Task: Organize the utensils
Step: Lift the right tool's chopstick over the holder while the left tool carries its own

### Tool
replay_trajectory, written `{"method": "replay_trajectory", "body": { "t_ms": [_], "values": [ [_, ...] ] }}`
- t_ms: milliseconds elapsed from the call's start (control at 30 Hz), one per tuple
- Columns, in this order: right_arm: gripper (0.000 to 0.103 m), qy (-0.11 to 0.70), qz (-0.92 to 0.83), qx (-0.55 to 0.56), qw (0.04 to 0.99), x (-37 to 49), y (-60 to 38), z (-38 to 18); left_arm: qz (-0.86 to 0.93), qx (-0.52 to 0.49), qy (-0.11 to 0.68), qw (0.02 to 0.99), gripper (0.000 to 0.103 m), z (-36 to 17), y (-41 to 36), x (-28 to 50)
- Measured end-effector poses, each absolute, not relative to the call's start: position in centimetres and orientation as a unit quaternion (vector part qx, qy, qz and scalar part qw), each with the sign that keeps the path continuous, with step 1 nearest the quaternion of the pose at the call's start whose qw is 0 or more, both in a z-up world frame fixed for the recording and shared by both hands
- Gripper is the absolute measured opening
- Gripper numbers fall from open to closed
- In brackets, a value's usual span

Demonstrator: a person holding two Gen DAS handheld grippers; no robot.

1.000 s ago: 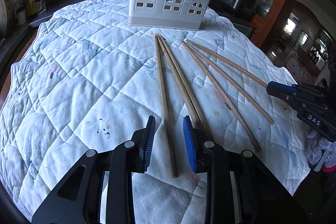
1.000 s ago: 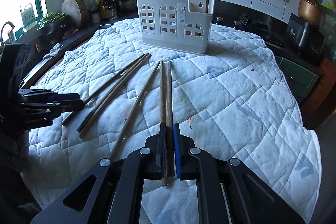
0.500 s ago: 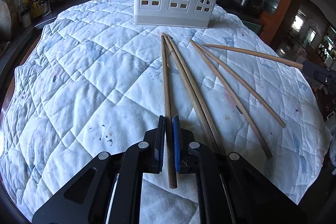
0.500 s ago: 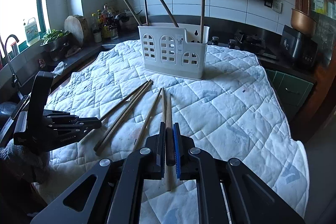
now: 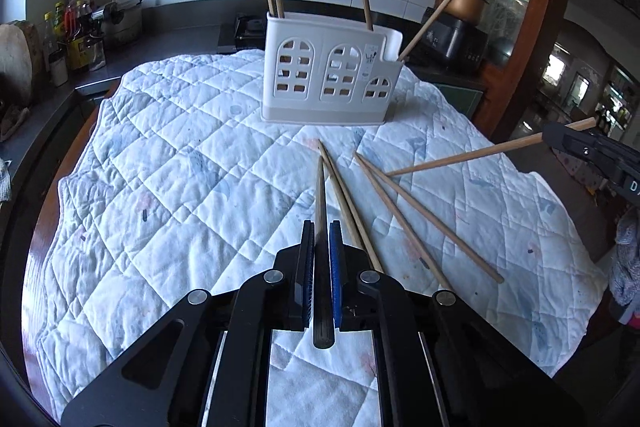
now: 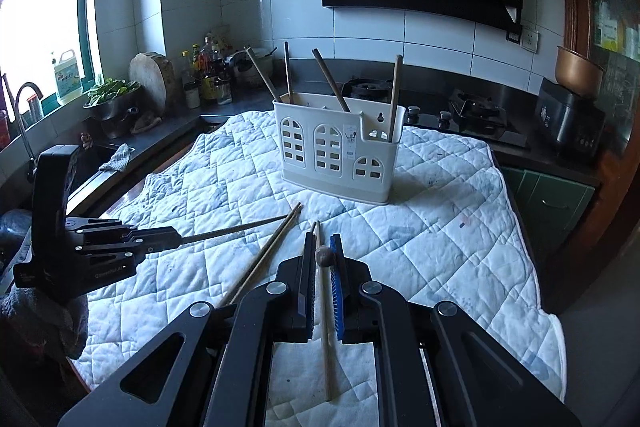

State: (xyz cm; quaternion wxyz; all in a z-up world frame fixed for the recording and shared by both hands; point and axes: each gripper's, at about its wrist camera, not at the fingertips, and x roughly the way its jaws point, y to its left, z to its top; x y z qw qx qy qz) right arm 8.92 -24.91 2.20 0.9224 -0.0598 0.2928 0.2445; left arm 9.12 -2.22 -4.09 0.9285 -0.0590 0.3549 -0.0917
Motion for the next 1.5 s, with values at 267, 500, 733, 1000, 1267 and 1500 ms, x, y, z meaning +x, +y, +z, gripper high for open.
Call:
{"method": "replay_trajectory", "body": {
  "t_ms": [267, 500, 733, 1000, 1267, 1500],
  "values": [
    [0.007, 0.281, 0.249, -0.060, 0.925, 12.1, -24.3, 7.1, -0.109, -0.056, 0.322, 0.939, 0.006, -0.1, -1.4, 10.7],
    [0.007, 0.261, 0.229, -0.091, 0.933, 15.5, -23.5, 12.8, -0.127, -0.047, 0.308, 0.942, 0.006, 2.4, -1.3, 13.2],
    [0.007, 0.262, 0.203, -0.121, 0.936, 19.0, -22.4, 15.2, -0.142, -0.024, 0.301, 0.943, 0.006, 2.9, -2.5, 14.6],
    [0.007, 0.305, 0.195, -0.132, 0.923, 23.1, -21.0, 12.7, -0.152, 0.001, 0.291, 0.945, 0.005, 3.5, -2.8, 14.5],
    [0.007, 0.340, 0.189, -0.127, 0.913, 26.5, -20.0, 10.6, -0.159, 0.008, 0.281, 0.946, 0.005, 5.2, -2.4, 15.3],
    [0.007, 0.343, 0.193, -0.121, 0.911, 27.0, -19.7, 9.7, -0.165, 0.017, 0.273, 0.947, 0.005, 6.4, -2.7, 16.2]
  ]
}}
